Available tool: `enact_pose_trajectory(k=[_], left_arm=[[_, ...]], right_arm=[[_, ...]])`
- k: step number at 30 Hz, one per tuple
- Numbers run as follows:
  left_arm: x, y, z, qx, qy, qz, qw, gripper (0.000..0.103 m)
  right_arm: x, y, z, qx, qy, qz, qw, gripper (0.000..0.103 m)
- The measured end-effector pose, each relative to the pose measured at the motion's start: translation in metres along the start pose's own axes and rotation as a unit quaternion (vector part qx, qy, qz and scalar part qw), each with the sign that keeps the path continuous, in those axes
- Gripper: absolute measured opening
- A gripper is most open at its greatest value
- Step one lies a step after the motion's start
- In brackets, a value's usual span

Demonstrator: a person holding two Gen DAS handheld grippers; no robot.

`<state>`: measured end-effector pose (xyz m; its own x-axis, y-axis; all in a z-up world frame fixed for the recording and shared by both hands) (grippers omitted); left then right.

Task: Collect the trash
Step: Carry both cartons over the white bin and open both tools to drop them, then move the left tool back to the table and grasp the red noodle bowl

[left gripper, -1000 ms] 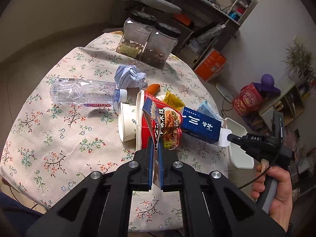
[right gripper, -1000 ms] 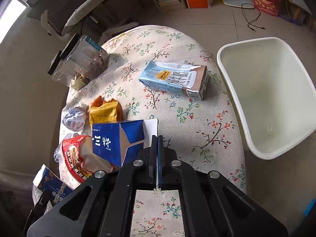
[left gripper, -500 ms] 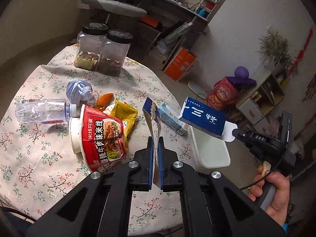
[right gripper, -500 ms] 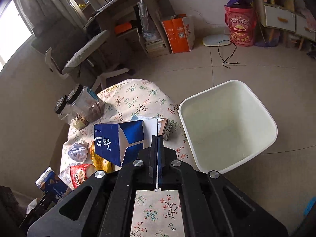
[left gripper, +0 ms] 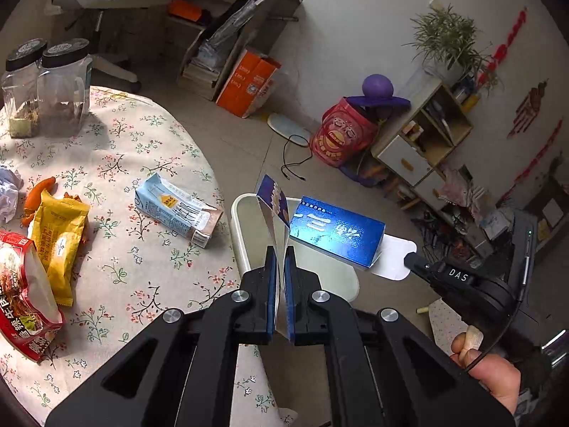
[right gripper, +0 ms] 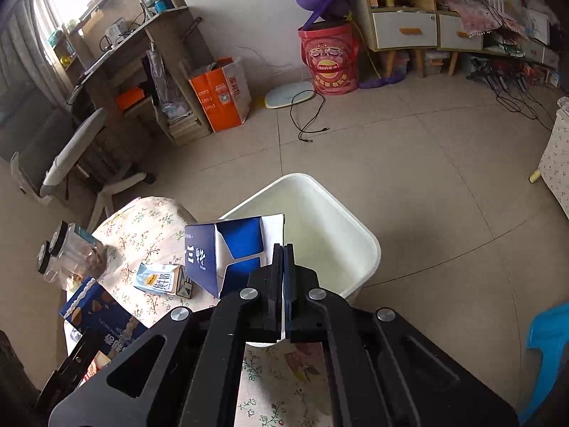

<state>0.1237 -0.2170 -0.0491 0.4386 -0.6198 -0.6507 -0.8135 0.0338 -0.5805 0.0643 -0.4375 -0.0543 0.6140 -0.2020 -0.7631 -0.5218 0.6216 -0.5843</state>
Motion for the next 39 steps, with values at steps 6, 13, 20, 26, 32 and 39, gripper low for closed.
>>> enact_pose_trajectory(k=[6,13,20,26,32,39], left_arm=[[0.06,-0.003,-0.026,0.004,0.024,0.028,0.9993,0.02],[0.076,0.007,-0.017,0.016,-0.005,0.049,0.9986,0.046],[0.054,0.012,0.021,-0.011,-0.029,0.051,0.9982,0.046],[0.014,0.011,0.064,-0.027,-0.094,0.052,0.9939,0.049],[-0.051,0.0,0.135,-0.077,-0.178,0.046,0.9799,0.068],[-0.123,0.008,0.213,-0.164,-0.214,0.026,0.9626,0.073]], right_arm=[[0.009,-0.008,-0.015,0.01,0.011,0.009,1.0,0.024],[0.011,-0.007,-0.022,0.03,0.005,0.01,0.999,0.046],[0.01,-0.008,-0.017,0.034,-0.012,0.007,0.999,0.048],[0.009,-0.009,-0.012,0.025,-0.016,0.005,1.0,0.049],[0.004,-0.007,0.002,-0.011,-0.015,-0.002,1.0,0.06],[-0.001,0.006,0.043,-0.088,-0.02,-0.004,0.996,0.074]])
Point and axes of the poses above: each gripper's, at about its wrist camera, not at the fingertips, and x roughly the way its jaws point, z to its left, y to its underside, the point moved 5 cm from there along x, roughly the way its jaws point, and after that the axes turned 1 degree about z, right-handed, at the moved point
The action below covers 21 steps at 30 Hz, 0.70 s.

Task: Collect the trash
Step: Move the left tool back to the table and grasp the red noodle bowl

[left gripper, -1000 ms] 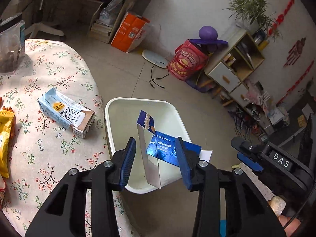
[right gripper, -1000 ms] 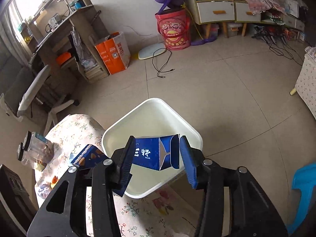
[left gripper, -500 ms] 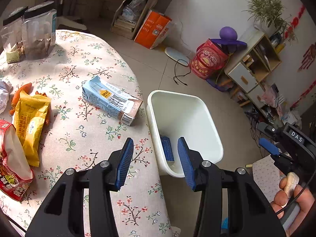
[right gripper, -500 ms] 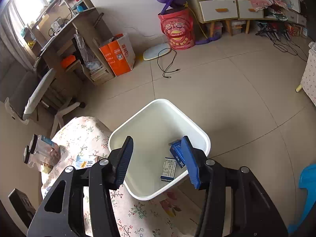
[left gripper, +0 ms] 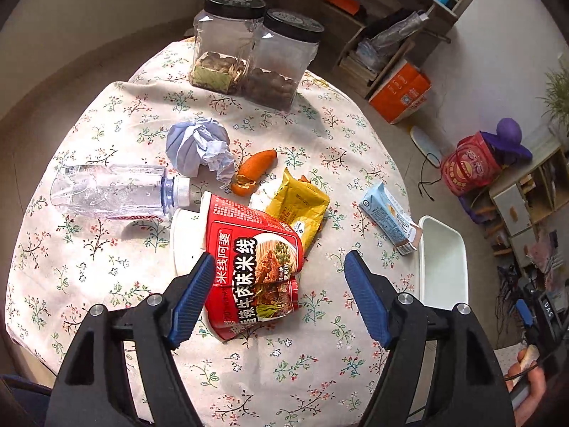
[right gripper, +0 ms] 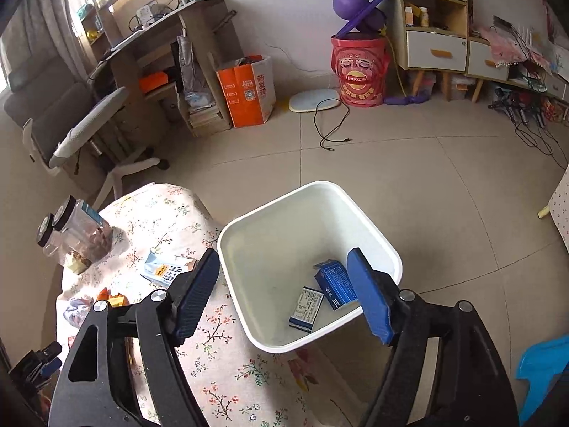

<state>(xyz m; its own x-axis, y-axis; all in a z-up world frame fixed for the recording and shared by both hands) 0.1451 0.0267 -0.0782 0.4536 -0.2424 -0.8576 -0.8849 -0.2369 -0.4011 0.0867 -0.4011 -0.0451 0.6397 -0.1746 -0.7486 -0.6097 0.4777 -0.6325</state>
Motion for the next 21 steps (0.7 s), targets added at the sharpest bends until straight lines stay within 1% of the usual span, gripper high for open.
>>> enact_pose_trajectory(k=[3,6,8,11,13,15,20,21], left_arm=[[-0.001,0.003,0.029,-0.032,0.006,0.007,0.9994,0.073],[0.006,0.006,0.043,-0.039,0.011,0.016,0.999,0.073],[0.011,0.007,0.049,-0.039,0.015,0.022,0.9989,0.073],[0.019,0.015,0.051,-0.035,0.023,0.036,0.9985,0.073],[0.025,0.019,0.051,-0.029,0.021,0.043,0.9984,0.073],[0.03,0.023,0.05,-0.027,0.029,0.051,0.9979,0.073],[0.042,0.03,0.043,-0.017,0.035,0.063,0.9973,0.073],[0.042,0.031,0.041,-0.016,0.039,0.063,0.9971,0.071]], right_arm=[[0.003,0.006,0.027,-0.047,-0.02,0.012,0.999,0.079],[0.007,0.013,0.051,-0.081,-0.036,0.027,0.996,0.082],[0.011,0.017,0.063,-0.1,-0.037,0.037,0.994,0.083],[0.019,0.024,0.077,-0.125,-0.027,0.049,0.991,0.086],[0.024,0.026,0.084,-0.136,-0.024,0.056,0.989,0.086],[0.029,0.03,0.091,-0.144,-0.023,0.064,0.987,0.086],[0.05,0.034,0.107,-0.143,-0.044,0.099,0.984,0.086],[0.056,0.035,0.111,-0.142,-0.046,0.106,0.983,0.086]])
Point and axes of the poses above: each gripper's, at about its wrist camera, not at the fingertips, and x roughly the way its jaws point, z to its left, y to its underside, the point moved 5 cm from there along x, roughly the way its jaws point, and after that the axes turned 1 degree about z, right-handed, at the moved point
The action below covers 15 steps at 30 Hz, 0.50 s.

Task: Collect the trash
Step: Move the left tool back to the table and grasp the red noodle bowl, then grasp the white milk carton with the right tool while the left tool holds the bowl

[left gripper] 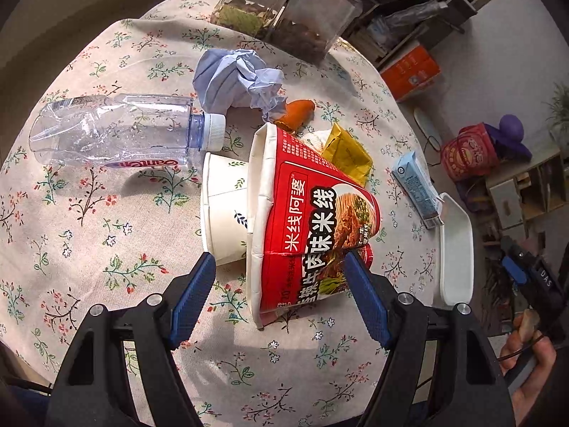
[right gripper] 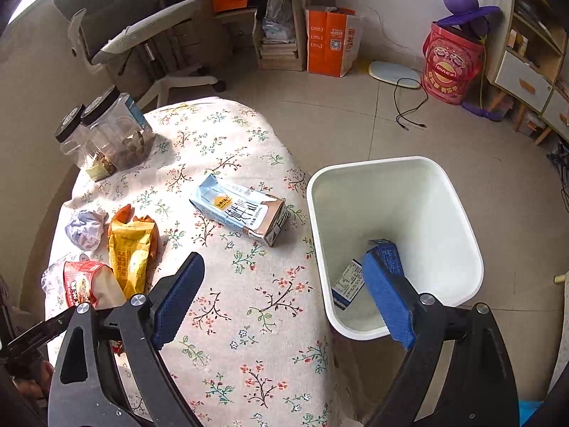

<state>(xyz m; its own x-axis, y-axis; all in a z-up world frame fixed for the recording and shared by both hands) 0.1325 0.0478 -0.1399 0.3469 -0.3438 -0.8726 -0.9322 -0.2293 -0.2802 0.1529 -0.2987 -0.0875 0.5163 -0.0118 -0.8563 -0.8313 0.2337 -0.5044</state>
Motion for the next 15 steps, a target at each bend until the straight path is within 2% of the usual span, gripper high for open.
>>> enact_pose_trajectory(k=[2,5,7,8,12,15], left_arm=[[0.001,0.0,-0.005,0.007,0.004,-0.002,1.0,0.067],[0.001,-0.002,-0.009,0.012,0.01,-0.002,0.9999,0.051],[0.003,-0.003,-0.01,0.012,0.016,0.001,0.9998,0.043],[0.003,-0.003,-0.012,0.014,0.018,0.003,0.9997,0.035],[0.0,-0.004,-0.021,0.034,0.029,-0.001,0.999,0.021],[-0.003,-0.004,-0.033,0.054,0.038,-0.006,0.9978,0.016]], right_arm=[[0.012,-0.005,0.005,-0.001,-0.003,0.015,1.0,0.086],[0.03,-0.008,0.017,-0.014,-0.001,0.032,0.999,0.086],[0.04,-0.013,0.025,-0.04,0.012,0.039,0.998,0.086],[0.046,-0.014,0.03,-0.062,0.019,0.043,0.997,0.086],[0.075,-0.018,0.051,-0.182,0.065,0.056,0.979,0.087],[0.101,-0.018,0.051,-0.226,0.089,0.079,0.967,0.087]])
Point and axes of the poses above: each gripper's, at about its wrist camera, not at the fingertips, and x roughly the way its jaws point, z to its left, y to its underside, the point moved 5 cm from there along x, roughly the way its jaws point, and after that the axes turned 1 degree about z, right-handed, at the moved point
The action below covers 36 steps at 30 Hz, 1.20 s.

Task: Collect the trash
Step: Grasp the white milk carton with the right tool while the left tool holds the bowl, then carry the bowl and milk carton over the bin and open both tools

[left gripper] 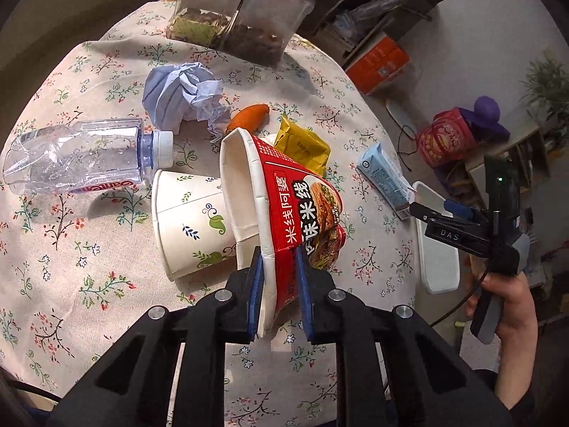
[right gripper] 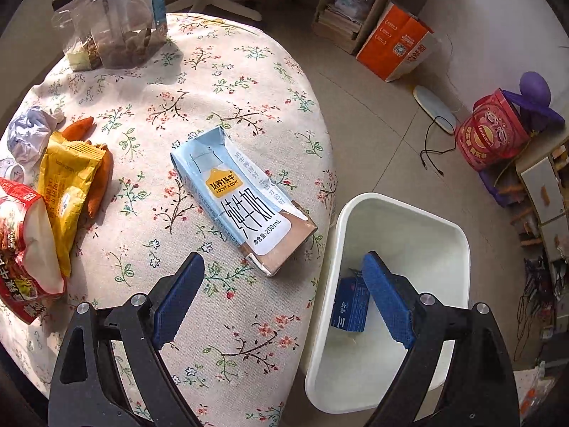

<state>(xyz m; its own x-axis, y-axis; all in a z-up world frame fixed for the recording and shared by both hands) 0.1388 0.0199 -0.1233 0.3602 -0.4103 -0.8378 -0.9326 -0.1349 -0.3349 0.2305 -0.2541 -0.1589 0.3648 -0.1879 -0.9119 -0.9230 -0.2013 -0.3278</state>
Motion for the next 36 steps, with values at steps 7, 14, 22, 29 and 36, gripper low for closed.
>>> enact_pose_trajectory(k=[7,14,22,29,36], left_arm=[[-0.009,-0.005,-0.024,0.032,0.024,-0.006,0.9992,0.006],[-0.011,-0.01,-0.026,0.037,0.033,-0.009,0.9987,0.005],[-0.022,-0.02,-0.035,0.057,0.029,-0.038,0.9972,0.005],[-0.027,-0.024,-0.047,0.077,0.022,-0.055,0.9952,0.005],[-0.037,-0.022,-0.07,0.109,0.007,-0.08,0.9908,0.005]], right_arm=[[0.022,-0.015,-0.003,-0.01,-0.013,-0.005,1.0,0.088],[0.04,-0.02,0.017,-0.027,-0.028,-0.002,0.999,0.068],[-0.008,-0.025,0.047,-0.012,-0.092,-0.028,0.995,0.055],[-0.058,-0.011,0.062,0.025,-0.133,-0.052,0.989,0.054],[-0.096,0.0,0.036,0.079,-0.173,-0.084,0.978,0.054]])
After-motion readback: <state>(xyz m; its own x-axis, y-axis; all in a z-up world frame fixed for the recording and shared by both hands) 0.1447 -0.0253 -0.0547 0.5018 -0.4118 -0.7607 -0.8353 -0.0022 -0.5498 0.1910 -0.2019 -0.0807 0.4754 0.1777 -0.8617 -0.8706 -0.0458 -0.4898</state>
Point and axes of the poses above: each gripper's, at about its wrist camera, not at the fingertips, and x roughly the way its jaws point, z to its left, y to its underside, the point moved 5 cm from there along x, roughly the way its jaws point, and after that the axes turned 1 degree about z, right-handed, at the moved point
